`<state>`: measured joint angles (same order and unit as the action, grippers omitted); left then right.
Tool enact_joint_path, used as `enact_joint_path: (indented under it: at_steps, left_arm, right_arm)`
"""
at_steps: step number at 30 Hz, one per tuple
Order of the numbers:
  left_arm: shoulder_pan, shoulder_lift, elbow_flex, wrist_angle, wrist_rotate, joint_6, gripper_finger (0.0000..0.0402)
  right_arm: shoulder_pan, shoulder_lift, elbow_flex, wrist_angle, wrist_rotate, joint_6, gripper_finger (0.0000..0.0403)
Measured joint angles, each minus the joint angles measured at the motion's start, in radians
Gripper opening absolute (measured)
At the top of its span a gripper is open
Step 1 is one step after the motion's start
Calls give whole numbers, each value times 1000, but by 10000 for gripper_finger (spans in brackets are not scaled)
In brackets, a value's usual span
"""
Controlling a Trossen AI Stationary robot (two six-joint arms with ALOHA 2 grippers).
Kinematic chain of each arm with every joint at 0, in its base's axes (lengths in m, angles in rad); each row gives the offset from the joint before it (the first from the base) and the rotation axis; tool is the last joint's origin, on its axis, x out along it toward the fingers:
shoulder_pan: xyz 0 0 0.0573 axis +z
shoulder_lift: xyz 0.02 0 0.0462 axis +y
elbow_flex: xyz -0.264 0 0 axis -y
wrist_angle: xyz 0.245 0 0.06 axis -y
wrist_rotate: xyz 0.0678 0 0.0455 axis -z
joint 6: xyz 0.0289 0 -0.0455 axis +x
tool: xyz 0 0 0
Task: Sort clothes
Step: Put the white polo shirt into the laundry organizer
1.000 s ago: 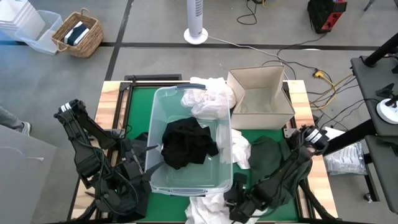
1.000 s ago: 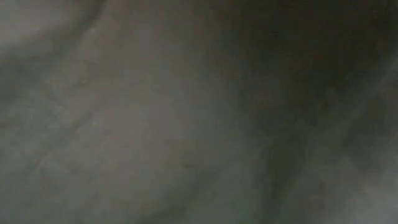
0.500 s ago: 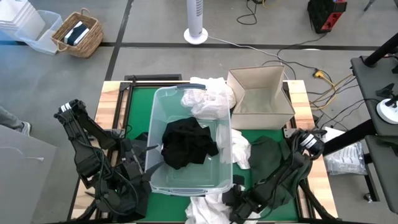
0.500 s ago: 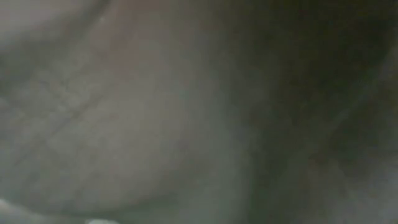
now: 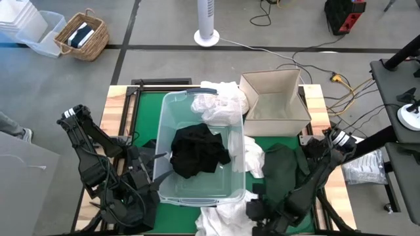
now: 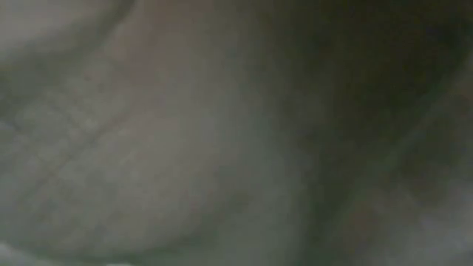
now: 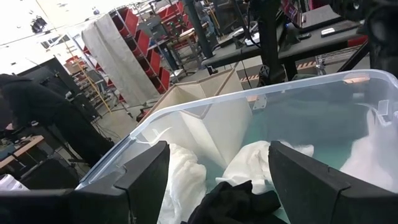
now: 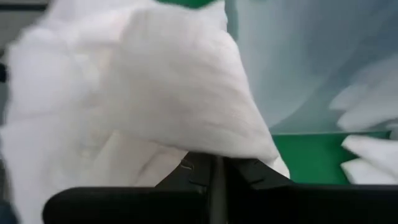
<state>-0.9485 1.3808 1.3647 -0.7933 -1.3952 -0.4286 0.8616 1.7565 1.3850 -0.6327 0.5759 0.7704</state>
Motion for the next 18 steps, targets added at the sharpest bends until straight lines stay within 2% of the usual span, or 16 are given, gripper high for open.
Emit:
enact_joint_path:
  at_steps: [8,14,18]
  left_arm:
    - [0,0,0,0,0,-3,249]
    - [0,0,0,0,-8,-3,249]
    - [0,0,0,1,-11,-3,249]
  right_arm:
    - [71,-89,0,31,186,-65,9]
    - [128,-180,0,136,315,-223,9]
    - [153,-229,0,245,376,-397,9]
